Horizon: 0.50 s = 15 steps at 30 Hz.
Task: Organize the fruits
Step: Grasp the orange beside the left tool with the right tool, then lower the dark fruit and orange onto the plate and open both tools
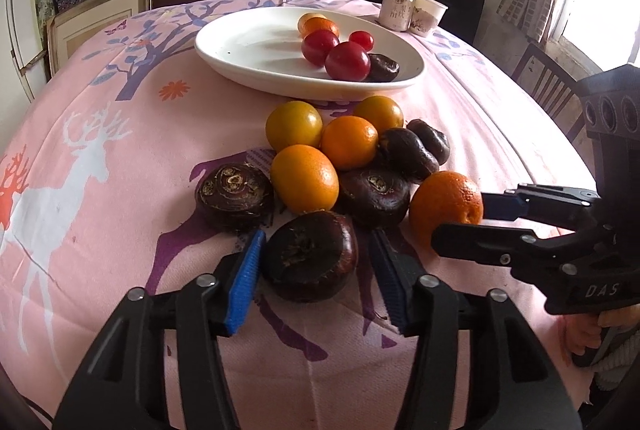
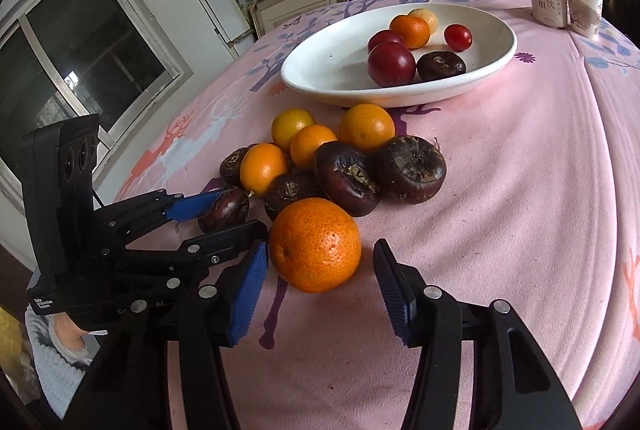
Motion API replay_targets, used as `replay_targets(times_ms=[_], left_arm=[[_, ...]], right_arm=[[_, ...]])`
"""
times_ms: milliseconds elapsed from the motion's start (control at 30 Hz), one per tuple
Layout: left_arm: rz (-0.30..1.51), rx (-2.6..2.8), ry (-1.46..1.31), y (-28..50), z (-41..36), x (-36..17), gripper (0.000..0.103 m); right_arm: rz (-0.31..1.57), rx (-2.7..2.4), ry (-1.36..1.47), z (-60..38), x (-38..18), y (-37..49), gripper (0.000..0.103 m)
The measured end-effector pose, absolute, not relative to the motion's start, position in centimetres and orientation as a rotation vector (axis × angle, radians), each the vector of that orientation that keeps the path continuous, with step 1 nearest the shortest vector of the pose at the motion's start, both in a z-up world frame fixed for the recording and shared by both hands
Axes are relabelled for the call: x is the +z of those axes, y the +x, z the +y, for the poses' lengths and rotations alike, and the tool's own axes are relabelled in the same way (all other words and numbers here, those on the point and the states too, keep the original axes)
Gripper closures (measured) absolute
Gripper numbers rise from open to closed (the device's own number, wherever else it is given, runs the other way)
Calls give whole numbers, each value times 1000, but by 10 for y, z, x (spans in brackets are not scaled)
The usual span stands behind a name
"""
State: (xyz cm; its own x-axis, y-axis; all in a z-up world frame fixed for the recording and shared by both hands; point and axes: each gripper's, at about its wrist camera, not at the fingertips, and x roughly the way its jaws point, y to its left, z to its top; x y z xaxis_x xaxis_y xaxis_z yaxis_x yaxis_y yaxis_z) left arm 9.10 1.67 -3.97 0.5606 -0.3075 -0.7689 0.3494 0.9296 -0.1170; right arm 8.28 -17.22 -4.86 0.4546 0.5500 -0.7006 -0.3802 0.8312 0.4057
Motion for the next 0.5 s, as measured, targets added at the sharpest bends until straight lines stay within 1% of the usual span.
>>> replay_targets(times_ms=[67,167,233,367,500], left_arm=[[894,-422,12,90,19,-39,61],[840,-407,32,82,17,-32,61],[809,-411,16,78,20,-26,61],[785,-392,14,84,23,-12,61],[747,-349,5,113,27,14,61]], right_arm=[[934,579,199,-171,-49,82,58],[932,603,229,-172,-48,84,58],[899,610,248,-178,-41,80,59],[792,576,334,-203,-18,79,59],[739,491,399,-230,10,101,58]])
